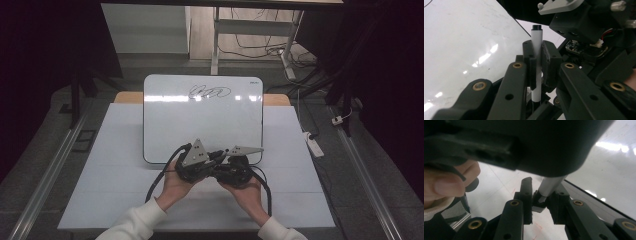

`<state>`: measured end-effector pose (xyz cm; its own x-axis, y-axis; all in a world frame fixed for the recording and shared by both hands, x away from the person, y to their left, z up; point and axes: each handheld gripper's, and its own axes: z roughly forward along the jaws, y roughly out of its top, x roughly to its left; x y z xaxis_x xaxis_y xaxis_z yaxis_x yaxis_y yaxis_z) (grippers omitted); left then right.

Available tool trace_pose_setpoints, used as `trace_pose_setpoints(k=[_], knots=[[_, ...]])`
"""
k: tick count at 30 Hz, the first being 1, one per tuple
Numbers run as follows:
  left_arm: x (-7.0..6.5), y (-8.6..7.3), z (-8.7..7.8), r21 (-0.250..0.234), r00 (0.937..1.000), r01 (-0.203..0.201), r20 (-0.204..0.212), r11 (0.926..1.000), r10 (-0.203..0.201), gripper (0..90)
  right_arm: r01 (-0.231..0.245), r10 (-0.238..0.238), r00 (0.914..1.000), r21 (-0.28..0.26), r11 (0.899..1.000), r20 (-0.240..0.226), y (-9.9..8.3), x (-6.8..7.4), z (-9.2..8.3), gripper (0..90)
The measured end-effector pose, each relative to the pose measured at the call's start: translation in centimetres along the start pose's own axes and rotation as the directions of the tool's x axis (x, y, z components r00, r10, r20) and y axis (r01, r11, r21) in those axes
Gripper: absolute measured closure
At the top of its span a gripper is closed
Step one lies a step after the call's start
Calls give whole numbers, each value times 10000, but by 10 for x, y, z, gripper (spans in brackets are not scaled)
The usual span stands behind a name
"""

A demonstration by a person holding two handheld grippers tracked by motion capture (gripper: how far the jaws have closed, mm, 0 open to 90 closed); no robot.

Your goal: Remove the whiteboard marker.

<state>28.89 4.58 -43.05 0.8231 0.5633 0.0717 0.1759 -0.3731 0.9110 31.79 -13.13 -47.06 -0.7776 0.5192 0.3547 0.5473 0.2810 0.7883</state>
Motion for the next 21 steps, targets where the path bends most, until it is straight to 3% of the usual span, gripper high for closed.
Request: trace_pose_setpoints(k=[15, 17, 18, 21], knots=[[2, 0, 0, 3, 9990, 127, 440, 9999, -127, 796, 231, -233, 9996, 131, 9996, 172, 0, -2, 0, 773], [4, 0, -2, -7, 9984, 239, 504, 9997, -238, 747, 321, -321, 9992, 0, 9995, 243, 0, -2, -1, 775], [5, 0, -3, -27, 9985, 302, 455, 9995, -300, 638, 369, -365, 9989, -142, 9992, 297, 0, -2, -4, 776], [12, -2, -14, -133, 9984, 455, 339, 9989, -450, 585, 400, -389, 9987, -347, 9986, 332, 1, -4, -7, 776]])
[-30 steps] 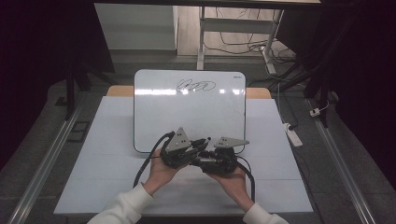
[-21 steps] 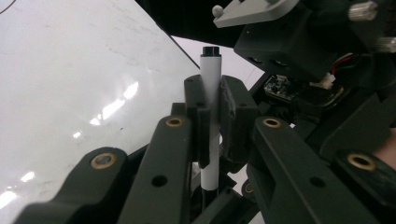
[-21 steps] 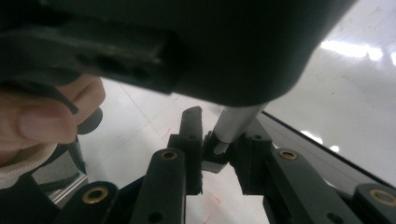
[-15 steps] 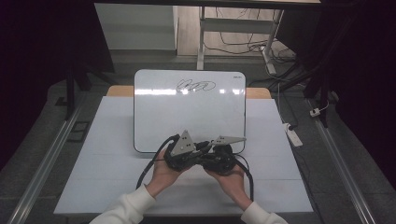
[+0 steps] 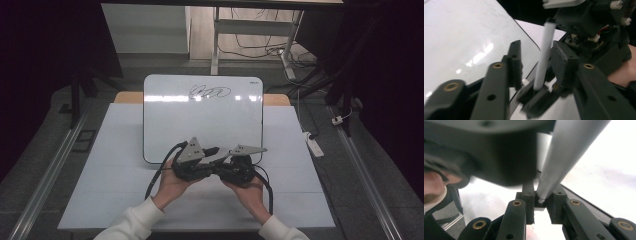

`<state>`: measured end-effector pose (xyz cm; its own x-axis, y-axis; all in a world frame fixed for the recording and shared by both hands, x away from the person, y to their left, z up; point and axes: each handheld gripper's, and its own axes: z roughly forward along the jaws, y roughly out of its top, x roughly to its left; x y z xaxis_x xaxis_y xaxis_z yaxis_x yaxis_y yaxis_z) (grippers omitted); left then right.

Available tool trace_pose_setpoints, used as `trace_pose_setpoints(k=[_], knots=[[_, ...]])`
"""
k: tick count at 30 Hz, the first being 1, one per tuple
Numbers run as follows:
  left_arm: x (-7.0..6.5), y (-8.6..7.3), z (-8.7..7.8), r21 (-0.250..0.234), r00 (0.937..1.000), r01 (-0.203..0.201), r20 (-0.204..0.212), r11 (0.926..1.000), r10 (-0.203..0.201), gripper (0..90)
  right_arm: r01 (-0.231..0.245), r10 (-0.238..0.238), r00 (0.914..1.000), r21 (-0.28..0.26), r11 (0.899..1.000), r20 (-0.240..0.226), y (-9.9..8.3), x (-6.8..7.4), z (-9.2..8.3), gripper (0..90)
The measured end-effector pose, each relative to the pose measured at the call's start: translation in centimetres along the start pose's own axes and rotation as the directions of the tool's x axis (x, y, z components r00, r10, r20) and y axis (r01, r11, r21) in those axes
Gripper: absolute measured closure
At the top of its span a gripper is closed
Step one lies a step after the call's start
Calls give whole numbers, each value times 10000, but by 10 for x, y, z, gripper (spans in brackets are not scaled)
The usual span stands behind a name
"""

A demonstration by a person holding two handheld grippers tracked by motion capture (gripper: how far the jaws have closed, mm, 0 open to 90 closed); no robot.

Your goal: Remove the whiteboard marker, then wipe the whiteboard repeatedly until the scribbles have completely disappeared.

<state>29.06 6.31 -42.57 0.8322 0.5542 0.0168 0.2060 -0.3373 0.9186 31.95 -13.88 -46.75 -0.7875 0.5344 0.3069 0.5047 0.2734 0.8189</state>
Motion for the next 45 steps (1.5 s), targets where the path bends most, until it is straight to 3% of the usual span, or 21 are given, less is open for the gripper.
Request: trace_pose_setpoints(k=[1, 2, 5, 6, 8, 10, 14, 16, 19, 28, 38, 45], knots=[[4, -3, -12, -60, 9998, 125, -153, 9999, -126, 533, 32, -31, 10000, -226, 9997, 34, 1, -3, -4, 777], [4, -3, -12, -60, 9998, 125, -153, 9999, -126, 512, -17, 18, 10000, -313, 9995, 28, 1, -5, -6, 777], [11, -14, -35, 27, 9980, 407, -484, 9992, -405, 456, 61, -59, 10000, -603, 9982, 37, 3, -9, -12, 777], [16, -26, -51, 315, 9956, 644, -709, 9974, -621, 435, 95, -89, 9999, -662, 9978, 90, 3, -11, -14, 777], [19, -33, -59, 498, 9934, 774, -890, 9958, -728, 418, 148, -140, 9998, -766, 9970, 102, 4, -12, -16, 777], [24, -48, -74, 871, 9881, 1136, -1137, 9897, -1034, 370, 290, -274, 9995, -1003, 9945, 172, 6, -15, -22, 777], [34, -76, -99, 1197, 9710, 1924, -1668, 9740, -1713, 334, 438, -413, 9989, -1294, 9906, 212, 9, -17, -27, 777], [36, -87, -107, 1304, 9631, 2156, -1923, 9677, -1886, 310, 679, -654, 9976, -1556, 9855, 210, 13, -19, -33, 776], [37, -103, -117, 1429, 9563, 2369, -2085, 9610, -2048, 304, 1102, -1062, 9938, -1815, 9772, 316, 17, -20, -40, 776], [40, -125, -124, 1610, 9517, 2383, -2352, 9577, -1973, 300, 1721, -1617, 9847, -2204, 9601, 645, 21, -21, -53, 777], [45, -135, -127, 1476, 9414, 2642, -2544, 9531, -2215, 301, 1887, -1730, 9811, -2322, 9542, 864, 22, -23, -55, 776], [45, -136, -125, 1497, 9423, 2571, -2578, 9547, -2133, 297, 1907, -1688, 9798, -2467, 9501, 1069, 23, -25, -58, 777]])
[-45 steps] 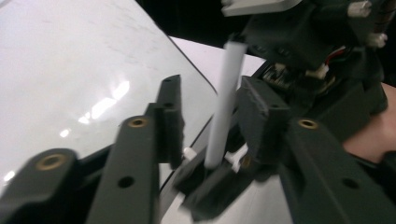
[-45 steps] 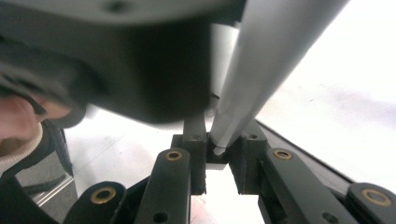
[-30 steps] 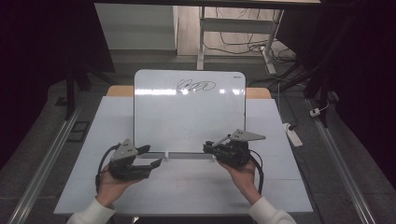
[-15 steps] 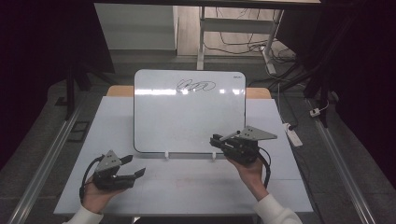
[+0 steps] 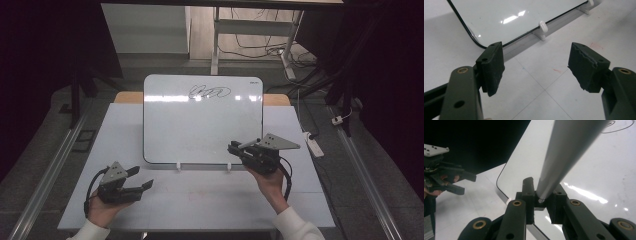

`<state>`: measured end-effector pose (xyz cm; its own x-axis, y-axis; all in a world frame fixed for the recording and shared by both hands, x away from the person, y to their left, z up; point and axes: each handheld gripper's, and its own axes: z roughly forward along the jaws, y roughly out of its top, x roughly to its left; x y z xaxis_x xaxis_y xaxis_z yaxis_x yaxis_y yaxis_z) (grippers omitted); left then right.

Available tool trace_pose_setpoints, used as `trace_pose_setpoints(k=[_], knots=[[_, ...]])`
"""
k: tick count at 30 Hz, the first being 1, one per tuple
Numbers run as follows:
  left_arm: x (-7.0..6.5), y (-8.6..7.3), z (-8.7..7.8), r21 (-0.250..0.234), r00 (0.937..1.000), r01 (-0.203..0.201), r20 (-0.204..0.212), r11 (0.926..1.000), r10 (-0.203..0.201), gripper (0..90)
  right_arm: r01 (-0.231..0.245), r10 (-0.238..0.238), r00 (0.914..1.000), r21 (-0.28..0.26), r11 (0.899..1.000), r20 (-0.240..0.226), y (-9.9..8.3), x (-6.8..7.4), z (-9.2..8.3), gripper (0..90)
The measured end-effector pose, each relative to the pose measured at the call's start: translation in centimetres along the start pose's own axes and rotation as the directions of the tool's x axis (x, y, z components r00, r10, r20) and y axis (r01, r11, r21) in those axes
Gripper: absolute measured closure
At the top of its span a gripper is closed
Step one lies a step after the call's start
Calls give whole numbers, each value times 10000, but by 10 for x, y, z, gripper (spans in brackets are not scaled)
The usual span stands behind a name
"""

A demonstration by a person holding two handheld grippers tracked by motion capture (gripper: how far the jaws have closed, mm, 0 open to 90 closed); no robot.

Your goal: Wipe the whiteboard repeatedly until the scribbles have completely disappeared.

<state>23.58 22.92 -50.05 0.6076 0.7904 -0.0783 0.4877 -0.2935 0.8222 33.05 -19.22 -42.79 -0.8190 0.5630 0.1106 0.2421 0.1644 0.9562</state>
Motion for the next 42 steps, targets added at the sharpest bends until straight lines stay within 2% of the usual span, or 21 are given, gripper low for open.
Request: trace_pose_setpoints(k=[7, 9, 10, 12, 14, 15, 17, 18, 19, 21, 23, 24, 26, 27, 29, 32, 37, 42], knots=[[2, 0, 2, -9, 10000, 20, 6, 10000, -20, 297, 56, -46, 9993, -256, 9997, 380, 9, -7, 7, 777], [1, 0, 2, -21, 10000, 9, 31, 10000, -9, 297, 0, 23, 9988, -466, 9989, 495, 16, -11, 12, 777], [1, 0, 3, 21, 10000, -16, 76, 10000, 16, 297, -74, 114, 9982, -681, 9977, 593, 26, -17, 19, 777], [0, -1, 4, 40, 10000, -31, 84, 10000, 30, 297, -52, 101, 9978, -738, 9973, 656, 32, -20, 24, 777], [1, -1, 4, 71, 9999, -22, 112, 10000, 21, 297, 140, -59, 9954, -838, 9964, 957, 50, -28, 39, 777], [1, -1, 5, 80, 9999, -14, 127, 10000, 13, 297, 140, -59, 9954, -838, 9964, 957, 50, -28, 39, 777], [1, -2, 6, 96, 9999, 10, 144, 10000, -12, 298, 141, -34, 9933, -920, 9957, 1158, 64, -34, 49, 777], [2, -2, 6, 102, 9999, 13, 144, 9999, -14, 298, 179, -51, 9909, -944, 9954, 1344, 76, -41, 61, 777], [2, -3, 6, 103, 9999, 22, 147, 9999, -23, 298, 179, -51, 9909, -944, 9954, 1344, 76, -41, 61, 777], [2, -4, 6, 109, 9999, 67, 146, 9999, -68, 299, 164, -32, 9896, -903, 9958, 1441, 85, -46, 73, 777], [2, -4, 6, 91, 9998, 100, 166, 9999, -102, 301, 77, 48, 9889, -837, 9965, 1486, 93, -53, 92, 777], [2, -4, 6, 83, 9998, 92, 157, 9999, -93, 301, 77, 48, 9889, -837, 9965, 1486, 93, -53, 92, 777], [2, -4, 6, 82, 9998, 94, 161, 9999, -96, 301, 193, -80, 9885, -739, 9971, 1509, 99, -58, 112, 777], [2, -4, 6, 75, 9998, 97, 161, 9999, -98, 301, 193, -80, 9885, -739, 9971, 1509, 99, -58, 112, 777], [2, -5, 7, 96, 9999, 72, 132, 9999, -74, 301, 296, -185, 9875, -684, 9972, 1565, 103, -62, 124, 777], [2, -5, 8, 130, 9998, 127, 151, 9998, -129, 301, 114, 5, 9884, -771, 9970, 1521, 108, -69, 141, 777], [3, -6, 10, 208, 9998, 95, 148, 9997, -98, 301, 155, -5, 9866, -907, 9958, 1633, 112, -76, 155, 778], [5, -6, 9, 205, 9998, 150, 124, 9997, -153, 301, -46, 209, 9843, -928, 9957, 1755, 112, -82, 171, 778]])
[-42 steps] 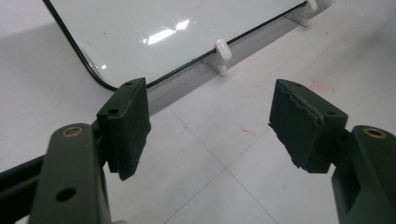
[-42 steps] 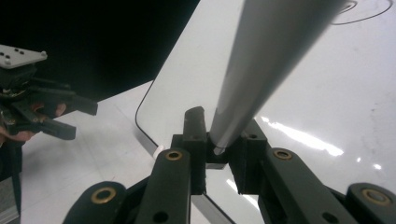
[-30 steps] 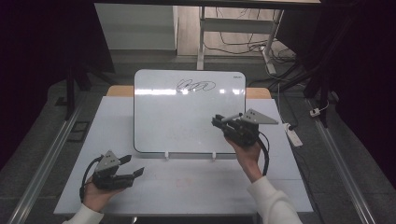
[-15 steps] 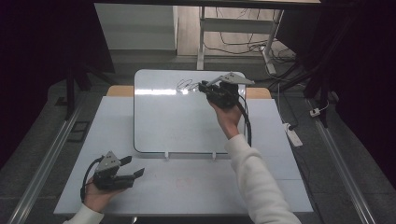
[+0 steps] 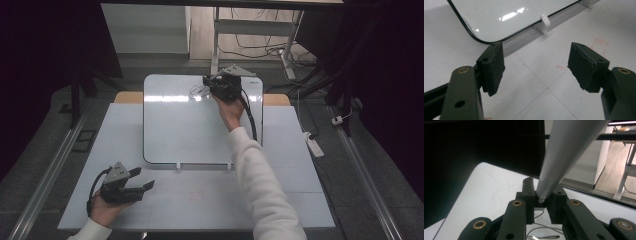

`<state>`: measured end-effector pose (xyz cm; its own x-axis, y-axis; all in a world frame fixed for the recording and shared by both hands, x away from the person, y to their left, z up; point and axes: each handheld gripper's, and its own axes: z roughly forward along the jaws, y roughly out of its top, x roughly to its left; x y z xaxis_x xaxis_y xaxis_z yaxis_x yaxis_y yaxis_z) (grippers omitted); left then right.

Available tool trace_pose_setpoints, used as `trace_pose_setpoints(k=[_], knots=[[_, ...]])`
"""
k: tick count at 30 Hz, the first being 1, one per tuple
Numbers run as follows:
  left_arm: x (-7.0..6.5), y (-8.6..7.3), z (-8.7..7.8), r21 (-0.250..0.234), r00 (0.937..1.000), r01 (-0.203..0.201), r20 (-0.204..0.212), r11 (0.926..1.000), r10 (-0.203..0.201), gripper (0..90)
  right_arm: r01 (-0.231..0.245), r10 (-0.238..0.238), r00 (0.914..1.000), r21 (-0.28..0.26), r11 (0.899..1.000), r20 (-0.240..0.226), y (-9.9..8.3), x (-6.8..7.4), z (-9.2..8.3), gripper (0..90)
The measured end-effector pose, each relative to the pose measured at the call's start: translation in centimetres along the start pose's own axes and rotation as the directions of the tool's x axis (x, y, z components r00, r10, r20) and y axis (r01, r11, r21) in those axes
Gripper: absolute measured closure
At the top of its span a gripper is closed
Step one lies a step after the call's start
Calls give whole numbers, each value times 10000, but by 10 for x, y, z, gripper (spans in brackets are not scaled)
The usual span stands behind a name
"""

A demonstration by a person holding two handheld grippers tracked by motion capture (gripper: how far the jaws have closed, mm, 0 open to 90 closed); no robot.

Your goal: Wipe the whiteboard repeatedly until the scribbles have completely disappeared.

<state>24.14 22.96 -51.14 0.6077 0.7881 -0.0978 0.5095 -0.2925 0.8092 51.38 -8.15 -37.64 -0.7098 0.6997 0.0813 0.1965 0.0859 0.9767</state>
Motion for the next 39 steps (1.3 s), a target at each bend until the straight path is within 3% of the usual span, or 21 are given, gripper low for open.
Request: trace_pose_setpoints(k=[5, 7, 8, 9, 10, 11, 14, 15, 16, 17, 18, 20, 21, 23, 26, 28, 32, 34, 36, 38, 39], knots=[[1, -1, 1, 52, 10000, 30, -25, 10000, -30, 301, 107, -106, 9999, 119, 9999, -82, -6, 6, 13, 778], [2, -1, 1, 78, 10000, 45, -30, 10000, -44, 301, 145, -138, 9993, 207, 9997, -340, -10, 13, 18, 778], [2, -1, 1, 81, 10000, 42, -34, 10000, -42, 301, 550, -522, 9967, 449, 9975, -625, -12, 22, 23, 778], [1, -1, 1, 71, 10000, 50, -42, 10000, -50, 301, 550, -522, 9967, 449, 9975, -625, -12, 22, 23, 778], [1, -1, 1, 67, 10000, 54, -39, 10000, -54, 301, 955, -933, 9945, 446, 9944, -478, -11, 24, 23, 778], [1, -1, 1, 63, 10000, 59, -46, 10000, -58, 301, 955, -933, 9945, 446, 9944, -478, -11, 24, 23, 778], [1, -1, 1, 57, 10000, 55, -53, 10000, -54, 301, 472, -472, 9987, -13, 9989, 201, -6, 14, 18, 777], [0, -1, 1, 57, 10000, 46, -37, 10000, -46, 301, 309, -307, 9993, -88, 9995, 196, -6, 12, 18, 778], [0, -1, 1, 56, 10000, 36, -38, 10000, -36, 301, 324, -324, 9994, -50, 9995, 121, -6, 13, 18, 778], [1, 0, 1, 58, 10000, 33, -37, 10000, -32, 301, 576, -559, 9971, 319, 9978, -516, -11, 22, 23, 778], [1, 0, 1, 63, 10000, 27, -48, 10000, -26, 301, 576, -559, 9971, 319, 9978, -516, -11, 22, 23, 778], [1, -1, 1, 58, 10000, 23, -54, 10000, -23, 301, 1064, -969, 9880, 753, 9915, -1206, -17, 33, 29, 777], [1, -1, 0, 45, 10000, 17, -52, 10000, -17, 301, 1334, -1260, 9868, 701, 9886, -1014, -16, 34, 29, 777], [1, -1, -1, 5, 10000, 46, -79, 10000, -46, 301, 1092, -1056, 9919, 497, 9928, -700, -14, 30, 27, 778], [1, -2, -3, -9, 9999, 58, -94, 10000, -59, 301, 471, -469, 9988, -145, 9988, 139, -7, 17, 22, 777], [2, -3, -3, -2, 9999, 70, -101, 10000, -70, 301, 436, -436, 9990, -109, 9990, 51, -8, 16, 22, 778], [2, -4, -5, -6, 9998, 124, -158, 9999, -124, 301, 1027, -964, 9900, 582, 9930, -1026, -17, 32, 29, 777], [1, -4, -6, -40, 9998, 124, -179, 9999, -124, 301, 1174, -1140, 9908, 453, 9920, -726, -15, 31, 28, 777], [0, -4, -6, -43, 9998, 88, -188, 10000, -88, 301, 534, -535, 9985, -52, 9986, -110, -10, 21, 25, 778], [0, -4, -6, -40, 9998, 78, -183, 10000, -79, 301, 107, -108, 9999, -304, 9995, -20, -10, 16, 24, 778], [1, -4, -6, -42, 9998, 88, -187, 10000, -89, 301, 191, -192, 9998, -206, 9996, -67, -11, 19, 25, 778]])
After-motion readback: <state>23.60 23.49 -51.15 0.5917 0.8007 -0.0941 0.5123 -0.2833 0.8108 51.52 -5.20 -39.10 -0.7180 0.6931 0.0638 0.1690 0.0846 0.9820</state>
